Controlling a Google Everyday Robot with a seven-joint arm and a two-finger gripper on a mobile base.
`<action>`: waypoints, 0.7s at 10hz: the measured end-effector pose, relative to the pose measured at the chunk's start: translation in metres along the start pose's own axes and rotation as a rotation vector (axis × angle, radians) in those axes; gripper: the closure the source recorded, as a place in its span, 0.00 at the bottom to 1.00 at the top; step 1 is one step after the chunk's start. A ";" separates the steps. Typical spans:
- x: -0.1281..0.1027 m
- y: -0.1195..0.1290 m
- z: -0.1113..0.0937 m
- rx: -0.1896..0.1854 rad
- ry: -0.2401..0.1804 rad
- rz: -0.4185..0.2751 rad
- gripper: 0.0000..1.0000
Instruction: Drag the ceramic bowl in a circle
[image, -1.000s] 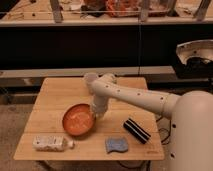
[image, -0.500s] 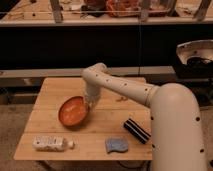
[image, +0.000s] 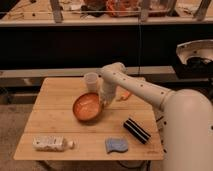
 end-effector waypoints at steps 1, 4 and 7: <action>-0.007 0.016 -0.002 0.007 0.004 0.022 1.00; -0.056 0.040 0.000 0.026 0.009 0.027 1.00; -0.075 0.010 0.010 0.021 0.002 -0.037 1.00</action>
